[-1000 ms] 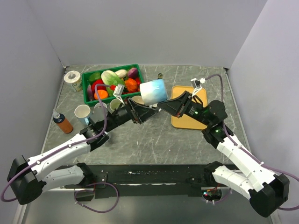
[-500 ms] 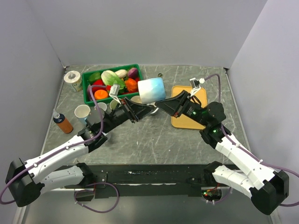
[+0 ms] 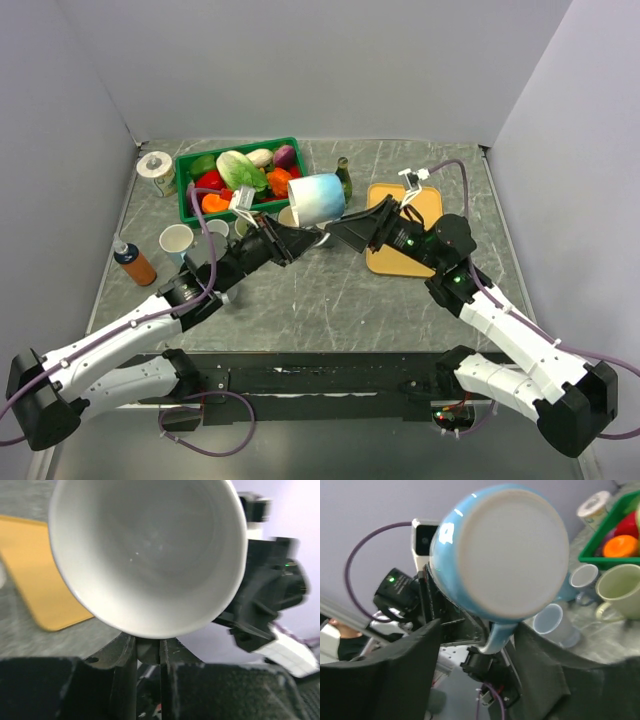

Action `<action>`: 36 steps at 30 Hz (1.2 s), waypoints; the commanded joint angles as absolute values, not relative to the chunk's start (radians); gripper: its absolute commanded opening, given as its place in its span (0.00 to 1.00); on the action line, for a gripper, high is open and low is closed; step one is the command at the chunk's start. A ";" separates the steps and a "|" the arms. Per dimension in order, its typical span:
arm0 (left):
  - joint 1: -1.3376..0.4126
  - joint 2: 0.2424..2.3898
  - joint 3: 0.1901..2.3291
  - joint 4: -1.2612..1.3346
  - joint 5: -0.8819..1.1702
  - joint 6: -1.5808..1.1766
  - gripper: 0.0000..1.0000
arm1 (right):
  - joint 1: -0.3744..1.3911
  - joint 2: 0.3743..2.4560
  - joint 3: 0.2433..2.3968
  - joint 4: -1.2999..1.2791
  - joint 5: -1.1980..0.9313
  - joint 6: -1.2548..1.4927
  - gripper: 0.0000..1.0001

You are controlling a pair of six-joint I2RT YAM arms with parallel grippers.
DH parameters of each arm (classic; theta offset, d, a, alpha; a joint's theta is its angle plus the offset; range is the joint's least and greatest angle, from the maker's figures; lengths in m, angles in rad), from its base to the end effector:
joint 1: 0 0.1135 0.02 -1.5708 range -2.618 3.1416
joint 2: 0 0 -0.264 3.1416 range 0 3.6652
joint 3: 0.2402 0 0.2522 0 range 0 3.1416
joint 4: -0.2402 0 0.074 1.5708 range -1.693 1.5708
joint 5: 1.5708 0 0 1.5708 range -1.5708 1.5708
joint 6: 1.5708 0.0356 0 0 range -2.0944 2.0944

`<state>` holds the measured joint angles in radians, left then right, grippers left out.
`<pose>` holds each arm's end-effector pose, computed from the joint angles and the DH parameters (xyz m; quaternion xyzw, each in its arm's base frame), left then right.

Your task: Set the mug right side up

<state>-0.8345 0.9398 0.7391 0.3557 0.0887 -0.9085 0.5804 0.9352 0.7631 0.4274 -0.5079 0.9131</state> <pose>0.1484 -0.1684 0.3535 0.0096 0.6504 -0.5994 0.4665 0.1716 0.1332 0.3697 -0.0981 0.6165 0.6330 0.4578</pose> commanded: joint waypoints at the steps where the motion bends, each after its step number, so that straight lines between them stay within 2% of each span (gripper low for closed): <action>1: -0.833 0.885 0.816 0.260 -0.069 -0.812 0.01 | 0.588 0.911 0.831 0.267 -0.413 0.799 0.87; 12: -0.833 0.903 0.992 -0.242 -0.230 -0.677 0.01 | 0.586 0.841 0.896 -0.202 -0.091 0.651 0.97; 16: -0.834 0.955 1.058 -0.495 -0.271 -0.672 0.01 | 0.586 0.842 0.919 -0.247 -0.031 0.618 0.98; 20: -0.838 0.983 1.074 -0.625 -0.311 -0.690 0.01 | 0.583 0.841 0.916 -0.250 -0.006 0.607 0.98; 28: -0.847 1.035 1.005 -0.756 -0.385 -0.787 0.01 | 0.574 0.848 0.920 -0.264 0.023 0.604 0.98; 36: -0.848 1.081 0.905 -0.687 -0.371 -0.802 0.01 | 0.566 0.850 0.910 -0.261 0.009 0.606 0.98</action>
<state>-0.8421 1.0588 0.9035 -0.7822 -0.3340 -0.7803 0.5728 0.8585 0.8719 -0.2729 -0.0071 0.6189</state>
